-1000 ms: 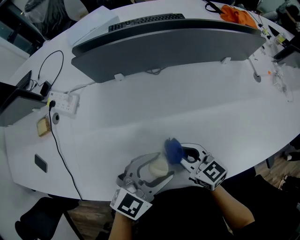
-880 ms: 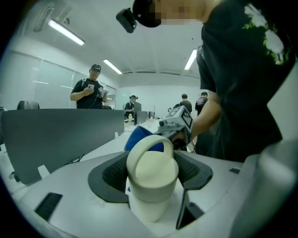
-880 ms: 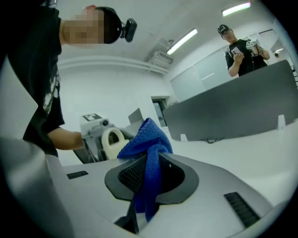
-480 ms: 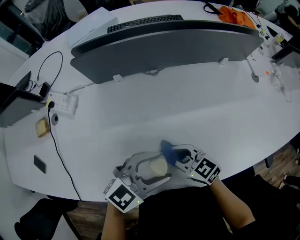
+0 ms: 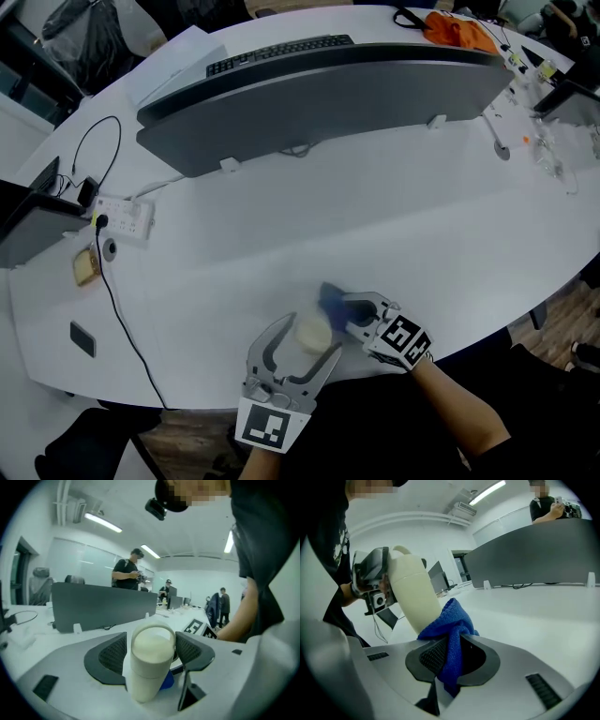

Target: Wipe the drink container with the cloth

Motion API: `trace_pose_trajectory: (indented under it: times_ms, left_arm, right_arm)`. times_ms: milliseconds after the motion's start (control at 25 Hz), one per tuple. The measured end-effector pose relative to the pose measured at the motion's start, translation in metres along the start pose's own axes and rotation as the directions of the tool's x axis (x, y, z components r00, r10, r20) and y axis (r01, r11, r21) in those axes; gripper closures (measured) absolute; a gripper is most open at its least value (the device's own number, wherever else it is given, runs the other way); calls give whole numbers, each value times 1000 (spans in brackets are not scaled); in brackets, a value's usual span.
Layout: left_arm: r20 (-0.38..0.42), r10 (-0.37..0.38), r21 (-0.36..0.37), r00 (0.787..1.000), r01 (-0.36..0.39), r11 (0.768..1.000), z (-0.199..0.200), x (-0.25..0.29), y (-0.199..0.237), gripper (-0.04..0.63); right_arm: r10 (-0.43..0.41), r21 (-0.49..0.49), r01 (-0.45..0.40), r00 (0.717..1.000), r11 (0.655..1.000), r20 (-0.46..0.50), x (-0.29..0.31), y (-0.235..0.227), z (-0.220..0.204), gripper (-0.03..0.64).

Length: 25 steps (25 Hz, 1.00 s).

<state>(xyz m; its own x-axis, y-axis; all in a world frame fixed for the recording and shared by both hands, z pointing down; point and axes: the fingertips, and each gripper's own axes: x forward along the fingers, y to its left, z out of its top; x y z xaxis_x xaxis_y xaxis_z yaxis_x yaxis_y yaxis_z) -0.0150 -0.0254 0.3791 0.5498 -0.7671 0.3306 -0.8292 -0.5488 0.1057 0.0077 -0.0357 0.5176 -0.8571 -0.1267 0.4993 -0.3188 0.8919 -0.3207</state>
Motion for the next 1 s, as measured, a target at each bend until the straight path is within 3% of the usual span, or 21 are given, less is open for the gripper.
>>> trace_pose_trajectory:
  times_ms: [120,200,280,320,400,480,560,640,760,880,1000]
  left_arm:
    - [23,134,-68,991,-132,989,4,1,8,303]
    - [33,110,-15,993,-110,994,7,5,5,319]
    - [52,-12,91,999,7,996,11,7,-6,319]
    - [55,-96,149,994,87,985,12,7,-11,319]
    - [38,-257,230,966,242,942,9,1,-16,319]
    - [28,-365,244,931,347,905,5,-5,-13,319]
    - [30,-415,218,910,399,891,4,-6,-7,319]
    - [33,-428,189,903,415,890,5,-4,-5,319]
    - [38,-432,184,901,419,889,6,-1,-10,319]
    - [51,-434,181,900,419,890,4,-1,-10,319]
    - [56,-434,158,899,421,893,3,-1,-9,319]
  right_arm:
    - [-17,24,17,1000,1000,14,0,-2,0,572]
    - [-30,51,28,999,998,20,-2,-2,2,572]
    - [-59,97,54,997,994,57,-13,-4,13,572]
    - [-81,116,70,993,991,90,-22,-6,25,572]
    - [-102,105,84,979,991,179,-45,-4,61,572]
    - [-59,34,52,953,998,297,-66,12,100,572]
    - [-4,-32,16,935,999,356,-74,30,122,572]
    - [20,-68,2,942,998,334,-67,39,119,572]
    - [-22,-47,35,967,998,252,-51,30,88,572]
    - [-24,-73,28,999,997,49,-26,17,34,572]
    - [-22,-110,11,995,994,-102,-9,11,-4,572]
